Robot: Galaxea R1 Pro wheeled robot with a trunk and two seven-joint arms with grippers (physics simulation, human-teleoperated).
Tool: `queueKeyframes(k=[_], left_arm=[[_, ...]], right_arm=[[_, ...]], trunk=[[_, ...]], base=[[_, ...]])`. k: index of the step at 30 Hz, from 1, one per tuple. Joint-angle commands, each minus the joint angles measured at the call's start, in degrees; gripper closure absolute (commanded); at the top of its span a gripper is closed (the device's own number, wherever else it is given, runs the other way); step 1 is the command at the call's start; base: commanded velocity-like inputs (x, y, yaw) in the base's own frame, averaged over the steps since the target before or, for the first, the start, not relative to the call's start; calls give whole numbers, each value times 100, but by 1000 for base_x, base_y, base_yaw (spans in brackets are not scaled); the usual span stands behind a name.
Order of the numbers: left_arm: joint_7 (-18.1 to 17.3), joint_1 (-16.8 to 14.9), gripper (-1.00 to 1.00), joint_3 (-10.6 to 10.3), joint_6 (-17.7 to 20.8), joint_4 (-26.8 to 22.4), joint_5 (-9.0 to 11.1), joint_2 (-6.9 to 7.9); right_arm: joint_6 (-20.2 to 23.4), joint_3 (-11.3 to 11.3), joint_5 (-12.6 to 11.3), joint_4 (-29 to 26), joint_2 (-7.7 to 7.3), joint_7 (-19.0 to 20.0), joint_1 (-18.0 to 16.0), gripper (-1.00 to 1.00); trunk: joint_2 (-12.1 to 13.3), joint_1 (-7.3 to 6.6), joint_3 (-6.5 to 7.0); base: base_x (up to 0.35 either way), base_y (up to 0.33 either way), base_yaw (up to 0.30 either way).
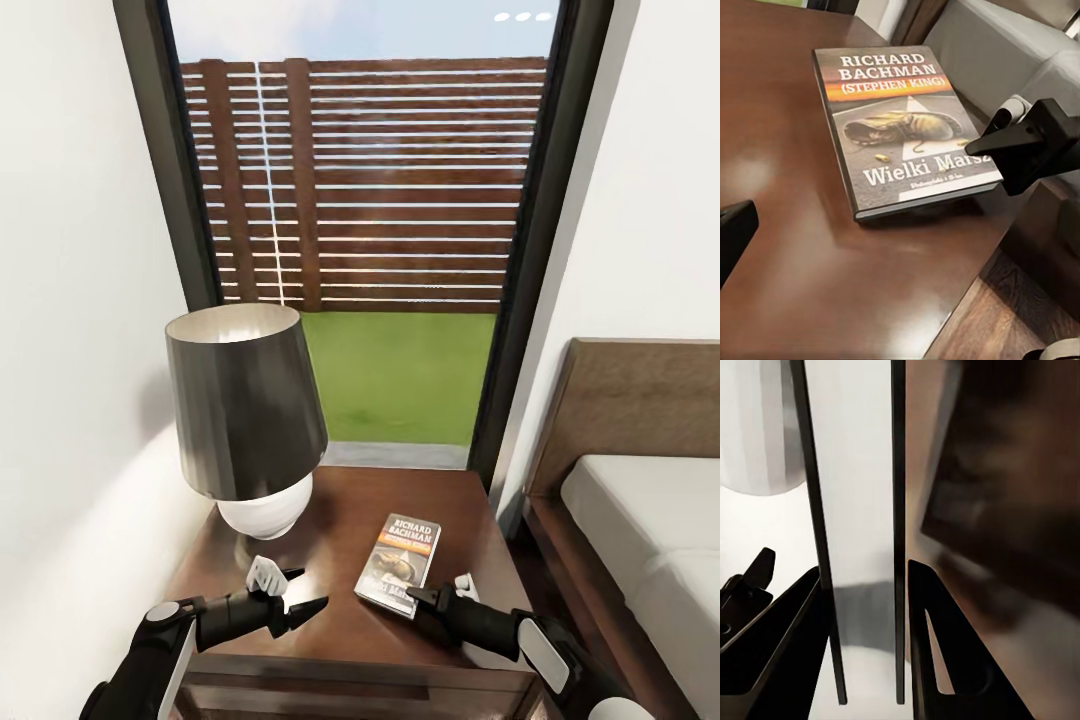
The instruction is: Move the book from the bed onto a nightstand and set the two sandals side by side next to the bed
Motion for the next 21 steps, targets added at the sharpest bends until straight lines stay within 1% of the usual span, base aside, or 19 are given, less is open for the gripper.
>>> queueKeyframes(k=[1, 4, 21], left_arm=[[-44, -4, -100, 26, 60, -7, -37, -9], [-44, -4, -100, 27, 60, -5, -37, -9], [-42, -4, -100, 31, 60, -7, -37, -9]], right_arm=[[25, 30, -45, -2, -8, -2, -3, 100], [25, 31, -45, -2, -7, -2, -2, 100], [25, 28, -45, -2, -6, -1, -3, 100]], trunk=[[-3, -1, -6], [-7, 7, -72], [-7, 7, -72]], base=[[0, 0, 0], [0, 0, 0], [0, 0, 0]])
